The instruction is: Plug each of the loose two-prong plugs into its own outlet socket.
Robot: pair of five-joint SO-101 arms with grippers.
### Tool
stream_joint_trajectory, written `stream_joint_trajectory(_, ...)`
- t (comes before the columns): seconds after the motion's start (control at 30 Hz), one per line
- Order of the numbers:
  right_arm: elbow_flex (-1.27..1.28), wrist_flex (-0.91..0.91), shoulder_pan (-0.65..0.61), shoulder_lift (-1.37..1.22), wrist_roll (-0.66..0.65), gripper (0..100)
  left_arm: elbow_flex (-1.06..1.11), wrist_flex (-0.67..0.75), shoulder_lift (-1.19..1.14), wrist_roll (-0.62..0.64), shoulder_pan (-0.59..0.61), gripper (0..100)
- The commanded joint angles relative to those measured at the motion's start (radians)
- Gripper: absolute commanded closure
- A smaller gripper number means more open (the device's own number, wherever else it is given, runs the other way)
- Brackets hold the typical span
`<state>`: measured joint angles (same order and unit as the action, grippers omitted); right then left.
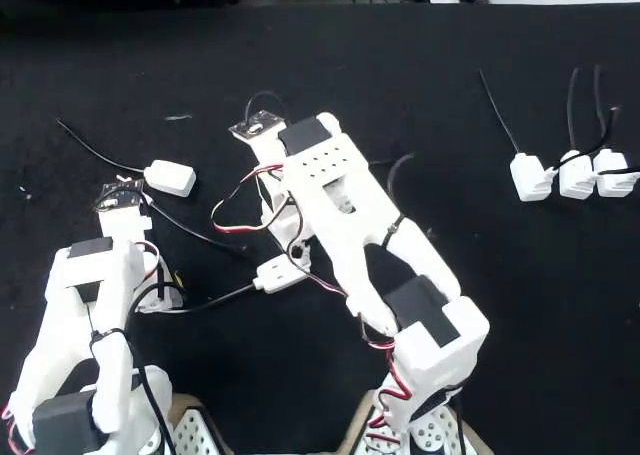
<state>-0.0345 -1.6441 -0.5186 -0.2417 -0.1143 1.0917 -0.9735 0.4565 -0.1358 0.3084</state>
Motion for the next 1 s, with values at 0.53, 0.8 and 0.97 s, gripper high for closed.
stream_joint_trajectory(0.53, -0.008, 0.012, -0.086, -0.001, -0.012, 98.8, 0.018, -0.005, -0.012, 0.008, 0.007, 78)
stream_joint_trajectory(0.8, -0.01, 0.068, -0.08, 0.001, -0.051, 98.8, 0.018, -0.005, -0.012, 0.008, 0.007, 78)
stream_joint_trajectory(0.97, -0.01, 0.094, -0.08, 0.001, -0.052, 98.8, 0.018, -0.005, -0.012, 0.008, 0.007, 78)
